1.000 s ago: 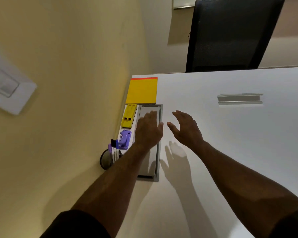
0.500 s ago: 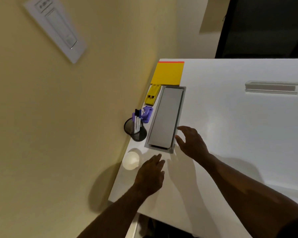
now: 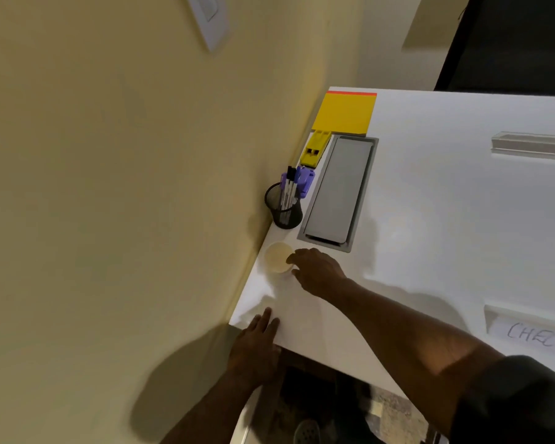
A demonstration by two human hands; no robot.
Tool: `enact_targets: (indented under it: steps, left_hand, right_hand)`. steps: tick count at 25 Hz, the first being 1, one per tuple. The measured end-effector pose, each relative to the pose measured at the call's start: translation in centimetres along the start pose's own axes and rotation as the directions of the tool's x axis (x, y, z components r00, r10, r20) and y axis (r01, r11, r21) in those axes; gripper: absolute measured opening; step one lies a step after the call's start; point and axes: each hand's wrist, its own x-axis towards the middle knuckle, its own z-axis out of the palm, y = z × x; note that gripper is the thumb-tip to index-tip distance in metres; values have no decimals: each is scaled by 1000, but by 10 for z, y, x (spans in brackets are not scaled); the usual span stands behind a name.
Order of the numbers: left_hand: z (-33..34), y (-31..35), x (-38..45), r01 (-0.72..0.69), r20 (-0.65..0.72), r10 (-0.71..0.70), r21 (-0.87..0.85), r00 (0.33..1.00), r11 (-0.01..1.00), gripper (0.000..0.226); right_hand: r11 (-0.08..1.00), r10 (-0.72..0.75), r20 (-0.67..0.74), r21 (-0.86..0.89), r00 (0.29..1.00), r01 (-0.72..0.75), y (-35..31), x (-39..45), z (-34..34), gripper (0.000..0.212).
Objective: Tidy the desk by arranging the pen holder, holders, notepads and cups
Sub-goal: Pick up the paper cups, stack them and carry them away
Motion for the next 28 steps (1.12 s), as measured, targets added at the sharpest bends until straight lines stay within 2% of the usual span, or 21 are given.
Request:
enact_targets:
  steps: [4,7,11,14,15,17,22,24,28]
  left_hand:
    - [7,-9,-24,-31,6,32,-86,999,996,70]
    - [0,1,-40,-84,-170,45,-235,984,968,72]
    - [-38,44,-55,-301,-461,79,-431,884,850,89]
    - [-73,87,-63,-439,-625,39,-501,780,746,91]
    - [-83,104,-66,-505,-659,64,-506,749,699,88]
    - [-98,140,-72,-607,-685,142,-505,714,614,82]
    - [-115,225,-94,-707,-659,310,-499,685,501,75]
    - [-115,257,-105,-729,-645,362,-495,673,472,73]
    - [-104,327,-127,-789,-661,441,-434,607,436,74]
  right_hand:
    - [997,74,-126,2,989,-75,-14,-26,-6,27]
    - [989,131,-208,88,969,-115,-28,-66,-29,26]
    - [992,115,-258,76,959,-99,-49,-143,-65,27]
    - [973,203,-302,165,931,-159,-57,-200,-91,26]
    - [963,245,-312,190,918,-192,-57,-219,-100,26]
    - [936,321,-338,257,885,-242,-52,-255,-119,26]
    - [880,456,-433,353,778,-319,-26,-335,-161,28]
    - [866,485,-447,366,752,-342,-9,-367,-173,28]
    - [869,486,-507,372,712,-327,32,-437,-191,25]
